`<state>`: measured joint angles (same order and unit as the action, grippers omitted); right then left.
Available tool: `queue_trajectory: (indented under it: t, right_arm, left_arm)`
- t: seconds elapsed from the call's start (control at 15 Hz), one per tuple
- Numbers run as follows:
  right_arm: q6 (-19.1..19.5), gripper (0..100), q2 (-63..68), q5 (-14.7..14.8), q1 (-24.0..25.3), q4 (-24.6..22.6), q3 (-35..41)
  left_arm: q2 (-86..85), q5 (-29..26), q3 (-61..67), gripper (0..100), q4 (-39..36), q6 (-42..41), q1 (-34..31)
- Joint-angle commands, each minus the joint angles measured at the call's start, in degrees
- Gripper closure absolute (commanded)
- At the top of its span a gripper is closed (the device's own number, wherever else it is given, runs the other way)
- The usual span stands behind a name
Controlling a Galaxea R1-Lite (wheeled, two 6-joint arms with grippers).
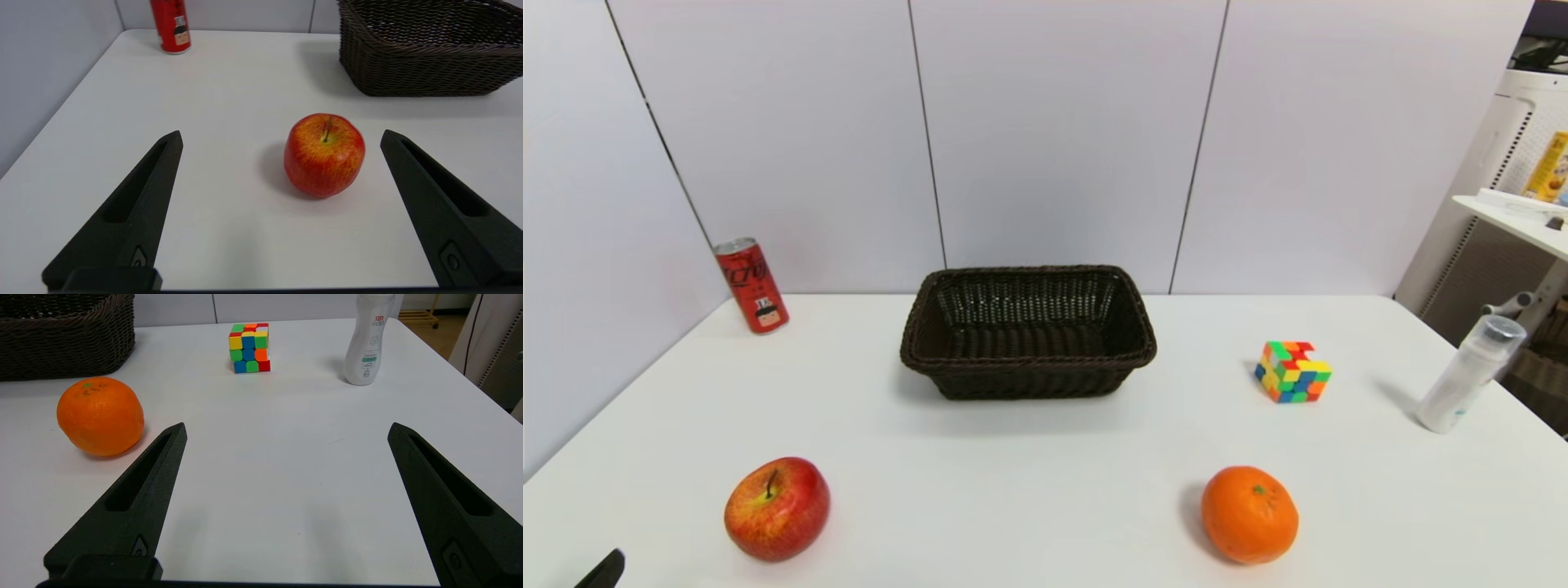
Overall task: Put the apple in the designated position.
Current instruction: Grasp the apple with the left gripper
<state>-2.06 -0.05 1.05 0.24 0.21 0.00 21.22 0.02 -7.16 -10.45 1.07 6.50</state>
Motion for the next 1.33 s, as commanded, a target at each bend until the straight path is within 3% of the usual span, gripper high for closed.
queue_trajectory:
  t: [0.07,0.47,0.87,1.33]
  right_arm:
    - [-0.05,0,0.05,0.01,0.02,-0.03,0.0]
    - [-0.05,0,0.05,0.01,0.02,-0.03,0.0]
    - [0.04,0,0.05,0.01,0.02,-0.03,0.0]
    - [-0.05,0,0.05,0.01,0.02,0.06,0.0]
  left_arm:
    - [30.72,-0.38,-9.54,0,-9.06,-3.89,21.63]
    - [47.42,-0.2,-9.54,0,-13.81,-4.32,24.0]
    - [49.44,0.77,-9.46,0,-16.71,-5.47,16.35]
    - [48.12,3.4,-3.65,0,-15.04,-4.76,12.93]
